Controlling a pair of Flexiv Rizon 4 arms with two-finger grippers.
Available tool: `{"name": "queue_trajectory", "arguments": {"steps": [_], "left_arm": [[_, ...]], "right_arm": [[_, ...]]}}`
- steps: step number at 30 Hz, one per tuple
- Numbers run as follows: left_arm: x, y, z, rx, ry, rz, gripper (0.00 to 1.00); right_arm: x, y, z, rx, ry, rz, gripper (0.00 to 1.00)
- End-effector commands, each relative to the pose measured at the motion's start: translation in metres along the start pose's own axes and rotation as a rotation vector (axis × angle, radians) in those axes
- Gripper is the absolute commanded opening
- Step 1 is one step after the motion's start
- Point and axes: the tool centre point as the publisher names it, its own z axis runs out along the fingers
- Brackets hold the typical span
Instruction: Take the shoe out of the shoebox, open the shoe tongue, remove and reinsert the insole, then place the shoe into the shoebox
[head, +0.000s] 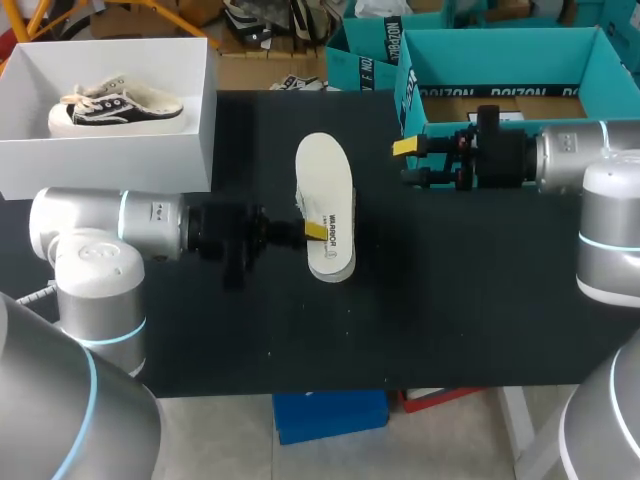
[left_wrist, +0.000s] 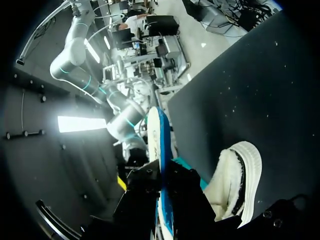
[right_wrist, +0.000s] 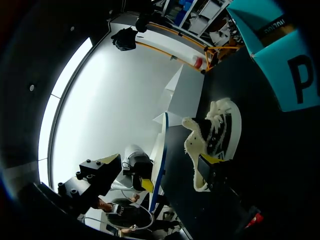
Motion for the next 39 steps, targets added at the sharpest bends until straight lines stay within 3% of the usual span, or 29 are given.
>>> {"name": "queue_trajectory", "arguments": {"steps": [1, 8, 16, 39], "left_arm": [[0.000, -0.001, 0.001, -0.005, 0.003, 0.003, 0.00], [0.000, -0.001, 0.001, -0.005, 0.003, 0.003, 0.00], [0.000, -0.001, 0.001, -0.005, 0.003, 0.003, 0.00], [0.000, -0.001, 0.001, -0.005, 0.003, 0.003, 0.00]], "right_arm": [[-0.002, 0.000, 0.004, 0.049, 0.017, -0.013, 1.00], [-0.003, 0.000, 0.013, 0.197, 0.016, -0.021, 1.00], [0.003, -0.010, 0.028, 0.295, -0.026, 0.000, 1.00], [0.004, -0.034, 0.077, 0.275, -0.011, 0.009, 1.00]]}}
